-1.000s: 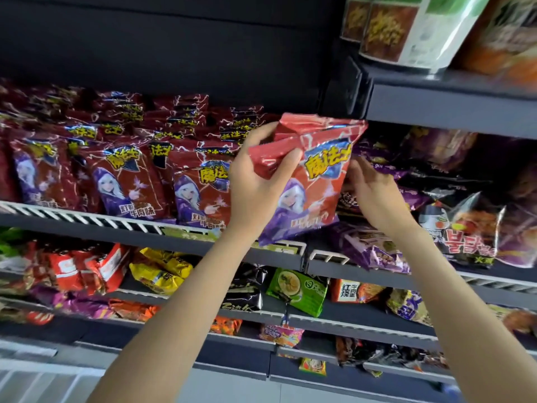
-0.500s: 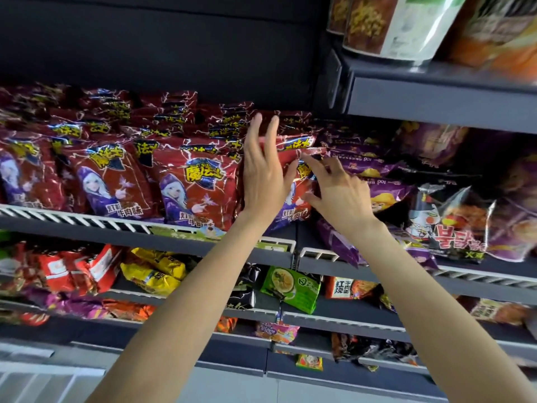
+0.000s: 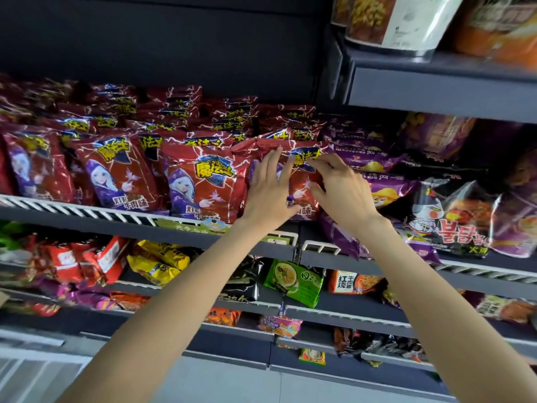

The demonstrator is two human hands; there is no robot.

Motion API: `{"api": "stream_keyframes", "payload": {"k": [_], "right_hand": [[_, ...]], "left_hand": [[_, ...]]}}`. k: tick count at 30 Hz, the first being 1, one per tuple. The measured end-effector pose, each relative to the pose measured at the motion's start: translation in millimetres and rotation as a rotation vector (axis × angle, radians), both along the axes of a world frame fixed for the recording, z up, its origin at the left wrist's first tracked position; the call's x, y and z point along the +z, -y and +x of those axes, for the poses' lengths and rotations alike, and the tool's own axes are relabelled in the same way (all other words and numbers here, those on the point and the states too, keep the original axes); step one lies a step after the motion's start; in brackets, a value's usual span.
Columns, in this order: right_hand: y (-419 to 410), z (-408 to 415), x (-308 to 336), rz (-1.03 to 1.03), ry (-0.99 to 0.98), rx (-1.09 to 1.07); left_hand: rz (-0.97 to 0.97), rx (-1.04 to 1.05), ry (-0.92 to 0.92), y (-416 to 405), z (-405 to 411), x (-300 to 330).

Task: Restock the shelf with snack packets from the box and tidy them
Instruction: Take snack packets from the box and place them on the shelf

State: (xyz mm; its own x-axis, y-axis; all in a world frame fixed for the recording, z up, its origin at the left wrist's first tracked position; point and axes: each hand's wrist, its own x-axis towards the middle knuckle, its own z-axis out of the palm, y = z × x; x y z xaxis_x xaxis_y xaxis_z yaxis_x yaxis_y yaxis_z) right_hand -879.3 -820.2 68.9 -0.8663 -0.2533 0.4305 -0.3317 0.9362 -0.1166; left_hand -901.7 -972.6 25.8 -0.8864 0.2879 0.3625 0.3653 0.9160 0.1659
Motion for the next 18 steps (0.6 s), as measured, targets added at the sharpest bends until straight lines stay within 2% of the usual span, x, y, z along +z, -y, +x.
{"api": "stream_keyframes", "payload": {"k": [5,10,13,18], "right_hand": [[2,5,-1,-0.052,0.048,0.114],[8,13,-4,-0.132,0.037,0.150],[9,18,-6,-0.238,0.015,0.172],[20,38,4,-0.329,-0.095,0.289]], "left_hand": [[0.034,-0.084,0.059,2,-18,7],[-0.006,-0.063,0.025,5,5,3],[0.106,-0.087,0.068,9,32,10],[0.257,-0.158,-0.083,40,88,16]]}}
